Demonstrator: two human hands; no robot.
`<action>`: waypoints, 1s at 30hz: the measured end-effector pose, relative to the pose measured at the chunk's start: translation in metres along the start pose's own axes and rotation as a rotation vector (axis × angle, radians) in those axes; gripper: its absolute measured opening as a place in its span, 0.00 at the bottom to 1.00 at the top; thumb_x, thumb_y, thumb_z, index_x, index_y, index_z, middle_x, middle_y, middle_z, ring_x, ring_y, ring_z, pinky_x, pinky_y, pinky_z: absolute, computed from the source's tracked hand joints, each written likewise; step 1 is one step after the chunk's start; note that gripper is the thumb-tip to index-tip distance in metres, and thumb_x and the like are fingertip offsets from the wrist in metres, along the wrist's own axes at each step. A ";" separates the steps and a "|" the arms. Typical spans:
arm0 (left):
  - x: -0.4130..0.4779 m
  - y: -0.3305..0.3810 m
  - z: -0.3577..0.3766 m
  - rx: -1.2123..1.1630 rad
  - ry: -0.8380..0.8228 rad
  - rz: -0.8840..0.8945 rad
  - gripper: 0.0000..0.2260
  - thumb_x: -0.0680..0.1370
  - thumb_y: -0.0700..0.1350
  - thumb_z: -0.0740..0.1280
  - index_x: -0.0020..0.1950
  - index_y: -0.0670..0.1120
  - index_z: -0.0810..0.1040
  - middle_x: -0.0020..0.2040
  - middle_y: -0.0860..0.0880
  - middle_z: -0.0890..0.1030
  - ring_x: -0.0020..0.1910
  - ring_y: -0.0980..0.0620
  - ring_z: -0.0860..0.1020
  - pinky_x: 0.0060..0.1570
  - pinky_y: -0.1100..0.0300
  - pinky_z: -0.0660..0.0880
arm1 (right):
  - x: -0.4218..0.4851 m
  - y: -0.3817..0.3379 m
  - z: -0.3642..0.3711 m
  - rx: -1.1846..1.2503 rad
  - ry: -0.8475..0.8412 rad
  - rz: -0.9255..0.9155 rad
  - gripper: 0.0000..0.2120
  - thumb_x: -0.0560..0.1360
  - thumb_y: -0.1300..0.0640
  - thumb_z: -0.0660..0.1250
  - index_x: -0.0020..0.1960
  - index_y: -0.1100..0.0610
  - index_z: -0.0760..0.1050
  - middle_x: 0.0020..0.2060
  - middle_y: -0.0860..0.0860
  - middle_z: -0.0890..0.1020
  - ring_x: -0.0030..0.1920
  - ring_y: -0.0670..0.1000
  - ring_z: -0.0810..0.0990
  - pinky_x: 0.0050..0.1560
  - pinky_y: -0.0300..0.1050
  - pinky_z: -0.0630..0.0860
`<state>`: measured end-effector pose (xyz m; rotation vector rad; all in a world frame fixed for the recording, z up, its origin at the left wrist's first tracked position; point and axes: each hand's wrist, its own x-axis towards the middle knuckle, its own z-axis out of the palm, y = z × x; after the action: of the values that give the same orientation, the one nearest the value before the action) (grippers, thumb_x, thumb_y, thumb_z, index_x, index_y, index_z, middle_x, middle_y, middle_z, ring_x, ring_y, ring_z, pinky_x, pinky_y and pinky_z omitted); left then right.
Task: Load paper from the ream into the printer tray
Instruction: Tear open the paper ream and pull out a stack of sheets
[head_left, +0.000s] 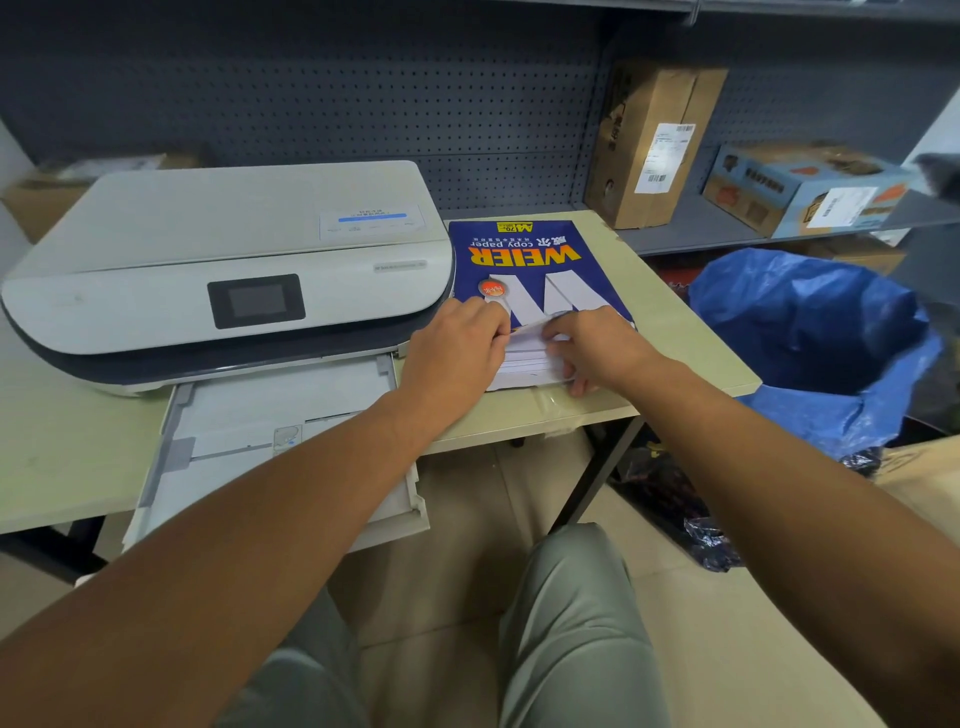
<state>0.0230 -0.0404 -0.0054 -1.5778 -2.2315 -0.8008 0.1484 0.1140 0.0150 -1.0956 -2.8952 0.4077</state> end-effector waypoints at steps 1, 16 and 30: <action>0.000 0.000 0.000 0.000 0.001 0.000 0.09 0.82 0.51 0.64 0.56 0.48 0.77 0.55 0.47 0.81 0.58 0.49 0.75 0.43 0.51 0.81 | 0.000 0.000 0.000 -0.001 0.000 0.000 0.18 0.78 0.65 0.67 0.66 0.51 0.77 0.43 0.54 0.85 0.35 0.54 0.86 0.48 0.51 0.86; 0.000 0.000 0.001 -0.003 -0.015 -0.019 0.08 0.82 0.50 0.64 0.56 0.48 0.77 0.55 0.48 0.81 0.58 0.49 0.74 0.42 0.54 0.77 | 0.004 0.009 0.007 -0.047 0.028 -0.044 0.23 0.74 0.68 0.70 0.65 0.51 0.77 0.42 0.54 0.85 0.34 0.51 0.85 0.47 0.52 0.86; 0.001 0.002 -0.001 -0.004 -0.028 -0.036 0.10 0.81 0.51 0.66 0.59 0.48 0.76 0.59 0.48 0.80 0.62 0.50 0.74 0.48 0.53 0.80 | -0.005 0.006 0.018 -0.428 0.258 -0.232 0.15 0.75 0.65 0.65 0.61 0.61 0.75 0.50 0.63 0.84 0.47 0.66 0.83 0.45 0.56 0.80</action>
<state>0.0240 -0.0399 -0.0032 -1.5641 -2.2858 -0.7986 0.1540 0.1106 -0.0039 -0.7528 -2.8880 -0.3494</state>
